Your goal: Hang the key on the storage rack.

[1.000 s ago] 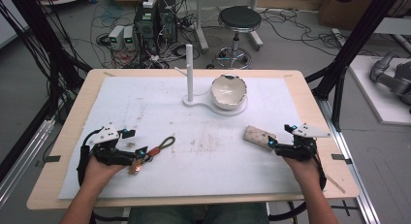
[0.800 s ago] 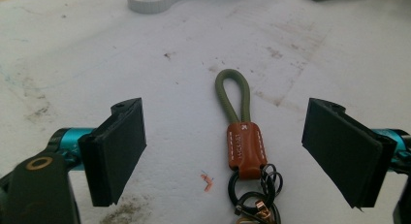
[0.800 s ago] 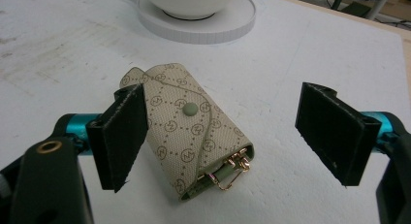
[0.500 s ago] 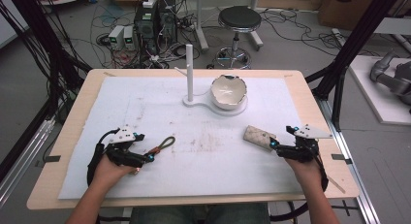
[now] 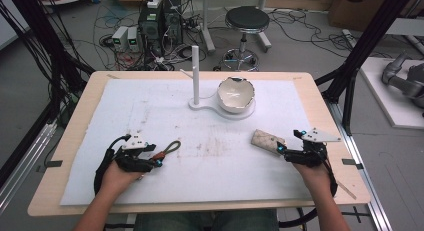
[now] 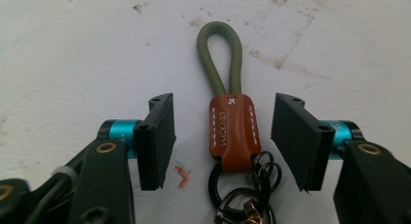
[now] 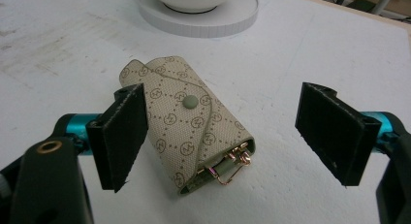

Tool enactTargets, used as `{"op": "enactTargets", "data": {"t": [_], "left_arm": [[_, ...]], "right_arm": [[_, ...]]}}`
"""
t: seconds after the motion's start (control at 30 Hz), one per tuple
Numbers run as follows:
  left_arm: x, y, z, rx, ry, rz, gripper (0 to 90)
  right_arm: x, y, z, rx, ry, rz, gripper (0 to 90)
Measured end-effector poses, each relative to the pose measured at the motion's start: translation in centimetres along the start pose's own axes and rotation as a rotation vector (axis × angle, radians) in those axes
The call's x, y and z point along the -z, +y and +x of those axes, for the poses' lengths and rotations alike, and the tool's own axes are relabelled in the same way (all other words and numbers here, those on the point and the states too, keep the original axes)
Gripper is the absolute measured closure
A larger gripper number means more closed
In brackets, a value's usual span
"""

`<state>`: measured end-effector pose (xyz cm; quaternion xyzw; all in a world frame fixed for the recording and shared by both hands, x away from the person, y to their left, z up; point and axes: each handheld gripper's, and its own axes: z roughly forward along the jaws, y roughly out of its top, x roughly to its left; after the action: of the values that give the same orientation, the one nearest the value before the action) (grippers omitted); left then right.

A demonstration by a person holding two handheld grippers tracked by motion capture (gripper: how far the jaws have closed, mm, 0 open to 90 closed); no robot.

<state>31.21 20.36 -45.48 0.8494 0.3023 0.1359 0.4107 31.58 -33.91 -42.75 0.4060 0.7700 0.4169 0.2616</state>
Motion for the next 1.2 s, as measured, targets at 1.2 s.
{"op": "enactTargets", "data": {"t": [1.2], "left_arm": [[0.5,1.0,-1.1,-0.095,0.027,-0.011,71.7]], "right_arm": [[0.2,0.1,0.1,0.0,-0.001,-0.007,19.7]]}}
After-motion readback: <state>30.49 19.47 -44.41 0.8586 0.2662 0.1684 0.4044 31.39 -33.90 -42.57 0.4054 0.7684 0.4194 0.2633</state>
